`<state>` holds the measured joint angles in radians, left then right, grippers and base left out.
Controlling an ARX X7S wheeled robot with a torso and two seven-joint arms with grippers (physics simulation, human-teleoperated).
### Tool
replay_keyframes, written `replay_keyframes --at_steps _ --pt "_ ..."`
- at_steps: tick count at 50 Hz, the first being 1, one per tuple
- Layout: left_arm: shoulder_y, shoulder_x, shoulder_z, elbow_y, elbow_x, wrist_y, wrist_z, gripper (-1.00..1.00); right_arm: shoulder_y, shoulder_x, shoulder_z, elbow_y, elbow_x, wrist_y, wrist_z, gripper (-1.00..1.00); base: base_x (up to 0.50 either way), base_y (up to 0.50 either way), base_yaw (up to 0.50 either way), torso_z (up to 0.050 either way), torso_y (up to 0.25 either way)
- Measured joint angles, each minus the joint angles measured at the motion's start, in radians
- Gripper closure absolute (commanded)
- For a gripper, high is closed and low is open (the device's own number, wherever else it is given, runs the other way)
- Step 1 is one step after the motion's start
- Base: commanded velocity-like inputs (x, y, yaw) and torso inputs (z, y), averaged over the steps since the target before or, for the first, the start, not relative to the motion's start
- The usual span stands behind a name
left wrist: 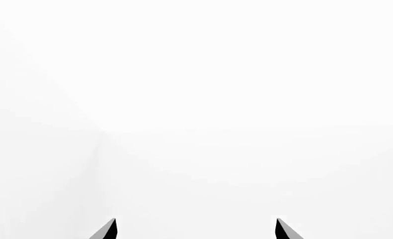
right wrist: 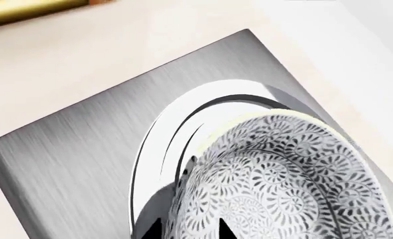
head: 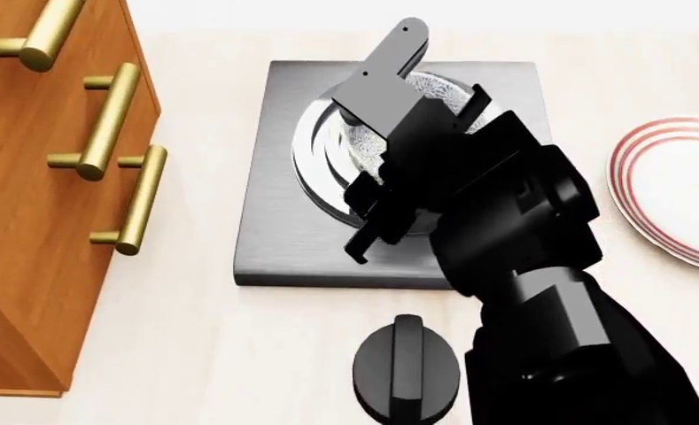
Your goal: Put the bowl on the stove.
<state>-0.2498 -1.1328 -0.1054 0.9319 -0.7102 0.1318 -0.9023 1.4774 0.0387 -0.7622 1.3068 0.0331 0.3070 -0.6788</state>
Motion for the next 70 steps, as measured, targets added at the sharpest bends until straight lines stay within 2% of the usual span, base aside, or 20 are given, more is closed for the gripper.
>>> replay_keyframes --at_steps 25,41,54,59,70 --pt "0.003 0.006 -0.002 0.001 0.003 -0.001 0.003 -1.00 0.003 0.003 0.087 0.002 -0.008 -0.031 -0.007 -1.00 0.00 0.00 0.00 0.000 0.000" --pt "0.001 0.009 0.002 -0.001 0.004 -0.004 0.006 -1.00 0.035 0.017 0.181 0.002 0.005 -0.145 -0.018 -1.00 0.00 0.00 0.00 0.000 0.000" --pt "0.000 0.012 0.006 -0.002 0.005 -0.005 0.010 -1.00 0.071 0.038 0.313 0.000 0.058 -0.239 -0.026 -1.00 0.00 0.00 0.00 0.000 0.000" --pt "0.000 0.013 0.008 -0.001 0.004 -0.004 0.012 -1.00 0.037 0.063 0.382 -0.116 0.112 -0.198 -0.013 -1.00 0.00 0.00 0.00 0.000 0.000" --pt "-0.004 0.016 0.013 -0.001 0.003 -0.003 0.017 -1.00 -0.124 0.128 0.541 -0.559 0.270 0.000 0.071 -1.00 0.00 0.00 0.00 0.000 0.000"
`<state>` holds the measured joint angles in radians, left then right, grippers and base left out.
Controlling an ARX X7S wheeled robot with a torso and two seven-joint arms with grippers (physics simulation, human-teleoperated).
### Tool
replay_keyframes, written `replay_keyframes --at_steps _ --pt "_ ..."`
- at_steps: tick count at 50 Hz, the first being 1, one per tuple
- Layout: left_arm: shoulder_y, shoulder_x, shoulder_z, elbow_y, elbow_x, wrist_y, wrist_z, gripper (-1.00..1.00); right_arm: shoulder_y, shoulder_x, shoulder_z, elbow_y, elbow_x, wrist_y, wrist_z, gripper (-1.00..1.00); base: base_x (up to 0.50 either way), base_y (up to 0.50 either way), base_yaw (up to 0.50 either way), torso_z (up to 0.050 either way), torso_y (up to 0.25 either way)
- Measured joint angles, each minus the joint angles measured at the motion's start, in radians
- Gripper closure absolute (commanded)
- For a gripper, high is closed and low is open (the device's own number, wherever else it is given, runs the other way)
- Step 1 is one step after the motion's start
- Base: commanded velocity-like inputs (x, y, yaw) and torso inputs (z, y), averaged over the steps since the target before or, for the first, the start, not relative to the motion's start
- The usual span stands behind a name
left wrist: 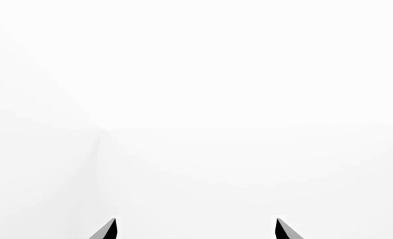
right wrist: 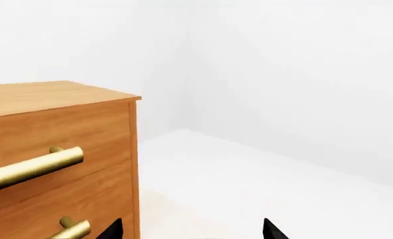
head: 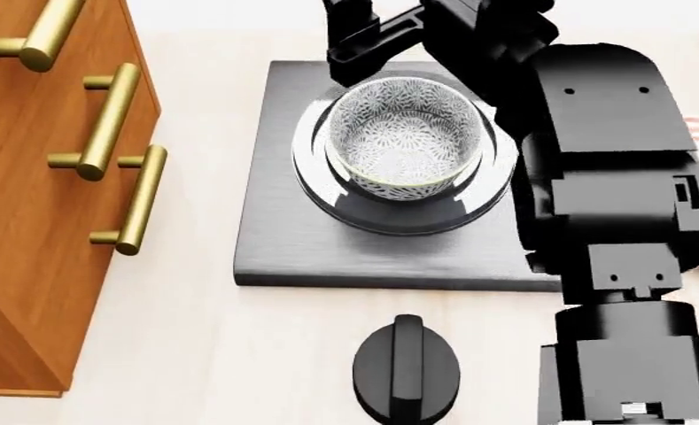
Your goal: Put the bowl on the stove.
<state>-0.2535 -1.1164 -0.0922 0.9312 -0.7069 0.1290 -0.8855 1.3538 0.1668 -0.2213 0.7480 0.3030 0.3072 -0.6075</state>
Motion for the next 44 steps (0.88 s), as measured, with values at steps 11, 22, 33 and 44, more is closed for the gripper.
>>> replay_keyframes --at_steps 11,22,33,44 --pt "-0.004 0.001 0.005 0.000 0.000 -0.002 0.003 -1.00 -0.177 0.034 0.140 -0.385 0.139 0.152 0.118 -1.00 0.00 0.00 0.00 0.000 0.000" --pt "-0.011 0.001 0.013 0.001 0.002 -0.008 0.004 -1.00 -0.321 0.023 0.308 -0.648 0.294 0.208 0.212 -1.00 0.00 0.00 0.00 0.000 0.000" --pt "-0.014 0.001 0.014 0.002 0.002 -0.012 0.004 -1.00 -0.417 -0.011 0.463 -0.797 0.490 0.242 0.256 -1.00 0.00 0.00 0.00 0.000 0.000" --pt "-0.010 0.002 0.009 0.002 0.000 -0.010 0.005 -1.00 -0.498 -0.036 0.559 -0.851 0.626 0.253 0.272 -1.00 0.00 0.00 0.00 0.000 0.000"
